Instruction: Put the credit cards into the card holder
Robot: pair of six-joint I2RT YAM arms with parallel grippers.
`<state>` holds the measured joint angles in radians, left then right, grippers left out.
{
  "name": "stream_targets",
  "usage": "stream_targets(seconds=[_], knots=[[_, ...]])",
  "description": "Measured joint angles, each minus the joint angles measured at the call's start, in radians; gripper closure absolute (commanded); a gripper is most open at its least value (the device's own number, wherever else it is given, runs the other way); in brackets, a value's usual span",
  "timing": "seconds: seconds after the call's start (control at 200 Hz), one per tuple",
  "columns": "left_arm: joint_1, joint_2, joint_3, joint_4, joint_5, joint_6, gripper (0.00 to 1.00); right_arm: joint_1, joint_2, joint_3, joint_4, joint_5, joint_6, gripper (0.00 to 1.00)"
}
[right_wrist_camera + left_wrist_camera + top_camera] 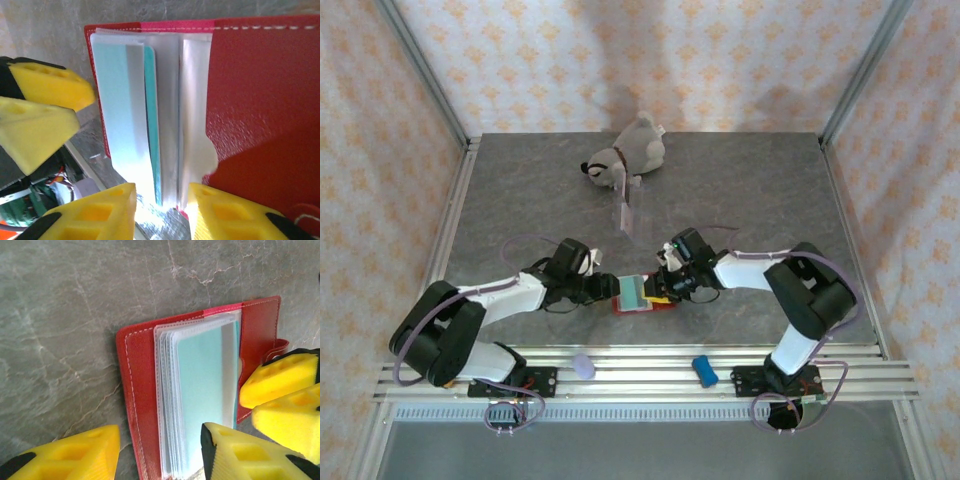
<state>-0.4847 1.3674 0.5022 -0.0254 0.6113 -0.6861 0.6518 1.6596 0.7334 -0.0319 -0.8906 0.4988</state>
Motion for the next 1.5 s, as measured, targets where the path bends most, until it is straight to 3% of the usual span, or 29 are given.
stream_targets(seconds=[0.476,0.531,0.566,0.601,0.821,0.951,1.146,1.502], knots=[[0.114,-0.268,0.035,-0.201,-0.055,0.060,0.45,0.000,-0.208,0.116,-0.268,0.251,-0.120,0.53],[0.114,-0.300,0.038,-0.213,-0.066,0.063,0.45,0.006,-0.214,0.138,-0.284,0.290,-0.126,0.46],[0.114,-0.315,0.038,-0.217,-0.070,0.064,0.45,0.018,-0.214,0.150,-0.291,0.324,-0.127,0.21],[0.114,-0.325,0.038,-0.220,-0.073,0.064,0.45,0.043,-0.212,0.157,-0.299,0.373,-0.129,0.17],[0.119,-0.323,0.014,-0.218,-0.097,0.055,0.45,0.303,-0.169,0.173,-0.322,0.642,-0.091,0.21],[0.132,-0.306,0.004,-0.219,-0.103,0.055,0.45,0.389,-0.106,0.226,-0.340,0.735,-0.054,0.30],[0.139,-0.253,0.005,-0.218,-0.100,0.059,0.46,0.439,-0.024,0.264,-0.334,0.764,-0.023,0.35],[0.141,-0.245,-0.007,-0.194,-0.092,0.058,0.45,0.419,0.032,0.264,-0.313,0.736,-0.019,0.39]])
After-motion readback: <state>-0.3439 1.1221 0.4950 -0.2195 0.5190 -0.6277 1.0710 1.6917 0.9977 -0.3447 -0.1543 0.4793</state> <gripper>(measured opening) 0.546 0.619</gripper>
